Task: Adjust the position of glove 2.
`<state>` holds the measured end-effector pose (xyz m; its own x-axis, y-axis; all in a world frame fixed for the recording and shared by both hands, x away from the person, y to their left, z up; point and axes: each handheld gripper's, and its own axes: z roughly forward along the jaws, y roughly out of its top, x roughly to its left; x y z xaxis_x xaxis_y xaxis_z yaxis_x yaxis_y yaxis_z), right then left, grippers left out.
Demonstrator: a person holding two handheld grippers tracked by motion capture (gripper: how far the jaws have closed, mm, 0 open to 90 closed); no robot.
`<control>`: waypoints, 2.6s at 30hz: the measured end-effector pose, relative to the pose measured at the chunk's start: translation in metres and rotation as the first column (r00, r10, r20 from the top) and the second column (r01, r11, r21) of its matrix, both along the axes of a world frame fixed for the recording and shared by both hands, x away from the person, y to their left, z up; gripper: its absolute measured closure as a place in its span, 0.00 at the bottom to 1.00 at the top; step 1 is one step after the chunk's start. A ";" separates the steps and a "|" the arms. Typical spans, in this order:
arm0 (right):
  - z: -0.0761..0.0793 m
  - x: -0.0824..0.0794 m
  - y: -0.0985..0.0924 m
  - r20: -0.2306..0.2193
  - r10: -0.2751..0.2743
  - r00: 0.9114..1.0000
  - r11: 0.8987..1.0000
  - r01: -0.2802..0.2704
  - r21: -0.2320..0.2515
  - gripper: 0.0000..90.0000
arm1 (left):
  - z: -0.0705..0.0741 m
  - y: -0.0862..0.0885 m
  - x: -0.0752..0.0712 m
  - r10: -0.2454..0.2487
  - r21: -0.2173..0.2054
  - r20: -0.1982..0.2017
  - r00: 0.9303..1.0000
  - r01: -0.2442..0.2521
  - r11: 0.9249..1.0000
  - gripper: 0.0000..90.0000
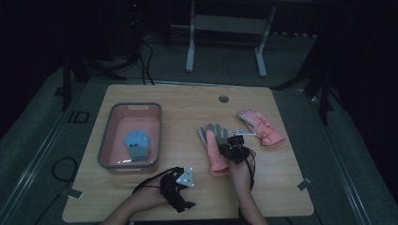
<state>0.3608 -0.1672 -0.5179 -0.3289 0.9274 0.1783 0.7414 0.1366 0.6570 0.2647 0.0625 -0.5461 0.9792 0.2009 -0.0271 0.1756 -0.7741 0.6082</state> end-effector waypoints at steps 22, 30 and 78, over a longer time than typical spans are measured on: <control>0.042 0.036 -0.125 0.174 0.147 0.974 0.983 -0.124 -0.136 0.73 | 0.000 -0.001 -0.001 -0.004 0.011 0.007 1.000 0.004 1.000 0.12; 0.036 0.077 -0.165 0.158 0.158 0.975 0.977 -0.131 -0.171 0.69 | -0.001 0.000 -0.001 0.000 0.011 0.000 1.000 0.000 1.000 0.12; 0.049 0.046 -0.152 0.095 -0.073 0.993 0.988 0.085 -0.129 0.99 | 0.000 0.003 -0.001 0.011 0.014 0.009 1.000 -0.012 1.000 0.12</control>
